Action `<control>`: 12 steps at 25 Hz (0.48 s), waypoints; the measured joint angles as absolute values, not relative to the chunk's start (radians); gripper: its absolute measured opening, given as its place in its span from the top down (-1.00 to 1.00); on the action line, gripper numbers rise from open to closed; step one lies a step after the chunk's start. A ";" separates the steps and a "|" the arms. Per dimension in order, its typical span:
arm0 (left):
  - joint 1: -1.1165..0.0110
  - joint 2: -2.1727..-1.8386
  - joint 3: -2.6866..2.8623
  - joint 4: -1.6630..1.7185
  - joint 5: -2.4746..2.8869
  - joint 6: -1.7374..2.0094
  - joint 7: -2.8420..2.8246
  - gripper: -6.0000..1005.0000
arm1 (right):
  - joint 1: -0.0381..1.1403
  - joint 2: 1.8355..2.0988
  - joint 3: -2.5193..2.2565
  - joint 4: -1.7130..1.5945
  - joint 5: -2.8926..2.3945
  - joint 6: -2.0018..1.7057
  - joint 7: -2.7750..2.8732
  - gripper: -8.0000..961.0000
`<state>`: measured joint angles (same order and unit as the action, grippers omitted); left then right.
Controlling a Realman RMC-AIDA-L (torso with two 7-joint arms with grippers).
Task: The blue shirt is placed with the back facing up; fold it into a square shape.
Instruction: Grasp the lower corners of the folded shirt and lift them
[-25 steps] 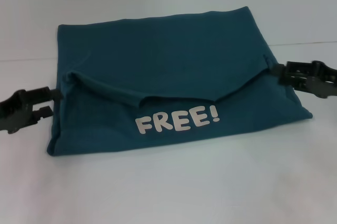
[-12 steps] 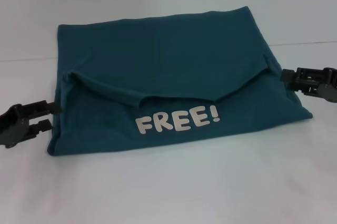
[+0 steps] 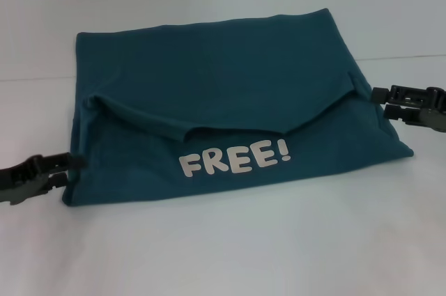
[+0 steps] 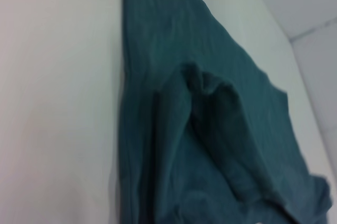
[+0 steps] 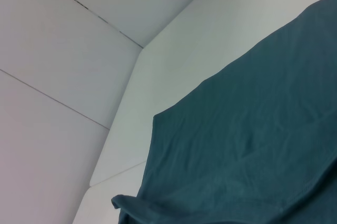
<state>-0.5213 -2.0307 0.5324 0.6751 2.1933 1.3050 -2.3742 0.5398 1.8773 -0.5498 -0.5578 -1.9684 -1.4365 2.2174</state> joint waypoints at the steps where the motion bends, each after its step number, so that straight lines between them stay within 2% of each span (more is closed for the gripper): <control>1: -0.523 -2.032 0.542 0.676 2.197 1.296 -2.343 -0.29 | 0.540 1.878 -0.550 -0.558 -1.968 -1.434 2.217 -0.66; 12: -0.529 -2.039 0.628 0.674 2.248 1.175 -2.224 -0.29 | 0.534 1.884 -0.545 -0.557 -1.966 -1.423 2.217 -0.66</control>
<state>-0.5294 -2.0387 0.6282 0.6745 2.2479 1.1755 -2.2238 0.5340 1.8841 -0.5453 -0.5571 -1.9663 -1.4226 2.2167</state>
